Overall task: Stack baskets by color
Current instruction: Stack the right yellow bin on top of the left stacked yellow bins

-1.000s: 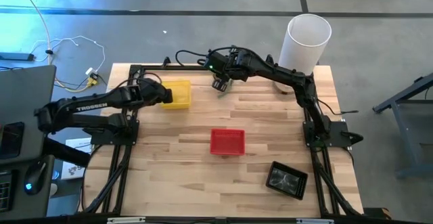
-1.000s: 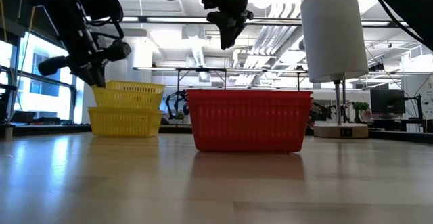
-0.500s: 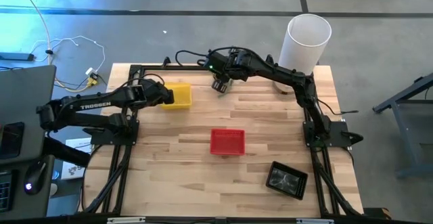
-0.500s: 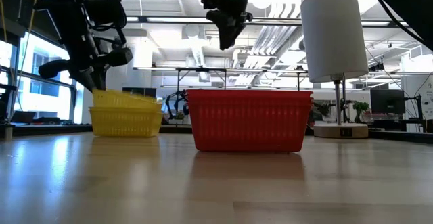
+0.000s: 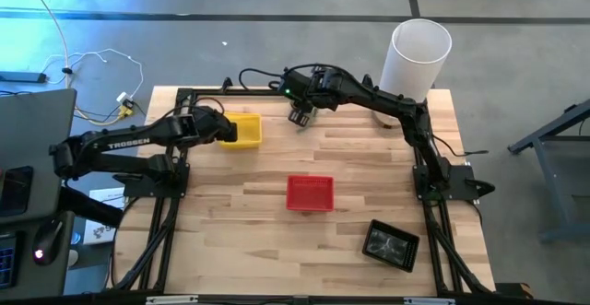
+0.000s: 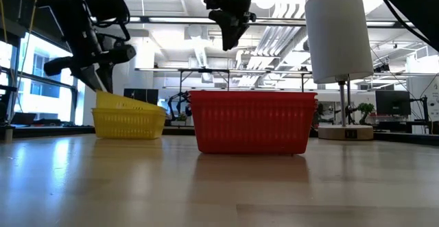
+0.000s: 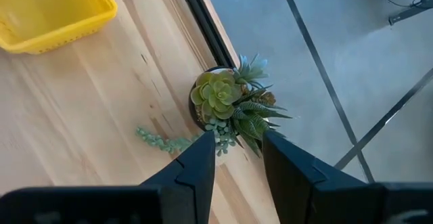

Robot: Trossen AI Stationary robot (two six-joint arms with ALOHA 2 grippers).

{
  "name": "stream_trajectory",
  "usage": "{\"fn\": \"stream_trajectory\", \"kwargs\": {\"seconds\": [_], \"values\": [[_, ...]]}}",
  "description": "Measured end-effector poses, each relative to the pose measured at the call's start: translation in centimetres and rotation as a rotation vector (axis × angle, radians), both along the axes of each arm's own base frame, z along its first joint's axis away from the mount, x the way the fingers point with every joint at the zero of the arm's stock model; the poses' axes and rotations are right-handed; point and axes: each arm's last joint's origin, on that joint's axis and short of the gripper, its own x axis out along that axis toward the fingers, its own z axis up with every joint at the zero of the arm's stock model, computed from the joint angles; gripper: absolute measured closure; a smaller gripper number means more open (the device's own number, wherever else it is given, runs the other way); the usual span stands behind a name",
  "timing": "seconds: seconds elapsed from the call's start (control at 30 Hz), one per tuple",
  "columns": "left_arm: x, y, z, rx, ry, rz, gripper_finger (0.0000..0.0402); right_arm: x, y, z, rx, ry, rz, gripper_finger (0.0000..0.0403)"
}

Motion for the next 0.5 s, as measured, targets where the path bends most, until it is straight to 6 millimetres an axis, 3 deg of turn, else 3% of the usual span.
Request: {"fn": "stream_trajectory", "kwargs": {"seconds": [0.27, 0.5], "values": [[0.6, 0.2, 2.5, 0.035, -0.009, -0.157, 0.0295, 0.0, 0.0, 0.0, 0.006, -0.009, -0.01, 0.0293], [0.5, 0.0, 2.5, 0.007, 0.017, -0.191, 0.0293, 0.0, 0.0, 0.0, 0.007, -0.009, -0.011, 0.0293]]}}
